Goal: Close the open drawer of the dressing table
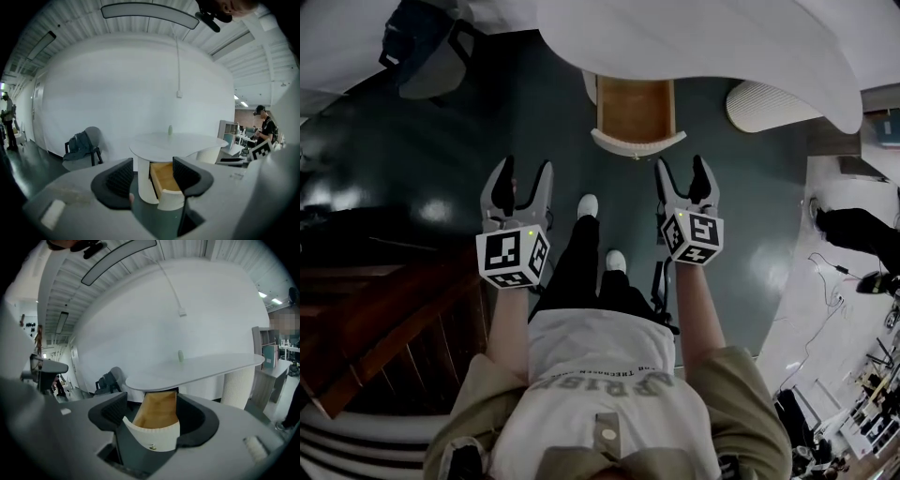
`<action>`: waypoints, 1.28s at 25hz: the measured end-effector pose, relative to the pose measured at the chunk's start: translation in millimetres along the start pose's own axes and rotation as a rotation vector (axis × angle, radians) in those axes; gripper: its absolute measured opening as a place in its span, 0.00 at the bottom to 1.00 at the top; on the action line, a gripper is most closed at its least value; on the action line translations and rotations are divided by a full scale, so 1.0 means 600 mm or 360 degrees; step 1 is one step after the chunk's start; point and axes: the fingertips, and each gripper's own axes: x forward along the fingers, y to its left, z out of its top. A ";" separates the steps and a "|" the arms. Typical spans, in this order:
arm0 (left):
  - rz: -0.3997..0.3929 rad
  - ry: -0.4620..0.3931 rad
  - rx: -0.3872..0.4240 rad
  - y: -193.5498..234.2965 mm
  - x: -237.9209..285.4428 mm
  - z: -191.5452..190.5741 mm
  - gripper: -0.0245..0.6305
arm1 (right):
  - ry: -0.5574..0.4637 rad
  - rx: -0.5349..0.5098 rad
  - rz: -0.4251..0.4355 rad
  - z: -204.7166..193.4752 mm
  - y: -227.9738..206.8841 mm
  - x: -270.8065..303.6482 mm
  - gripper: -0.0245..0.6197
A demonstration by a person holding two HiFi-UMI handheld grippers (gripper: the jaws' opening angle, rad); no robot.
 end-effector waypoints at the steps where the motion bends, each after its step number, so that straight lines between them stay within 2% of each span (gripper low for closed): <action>1: -0.0010 -0.0006 -0.0018 -0.002 0.005 -0.006 0.44 | 0.0015 -0.0003 0.0003 -0.011 -0.002 0.006 0.54; 12: -0.0104 -0.0044 -0.0006 -0.033 0.055 -0.066 0.44 | 0.0146 -0.0123 0.0088 -0.145 0.000 0.062 0.56; 17: -0.0137 -0.0065 -0.0005 -0.039 0.057 -0.098 0.44 | 0.0165 -0.0130 0.0060 -0.205 -0.008 0.089 0.56; 22: -0.0122 -0.0059 -0.0050 -0.031 0.064 -0.143 0.44 | 0.0203 -0.0196 0.0050 -0.271 -0.012 0.119 0.56; 32: -0.0139 -0.0105 -0.0038 -0.032 0.091 -0.203 0.44 | 0.0263 -0.0341 0.0083 -0.372 -0.012 0.178 0.53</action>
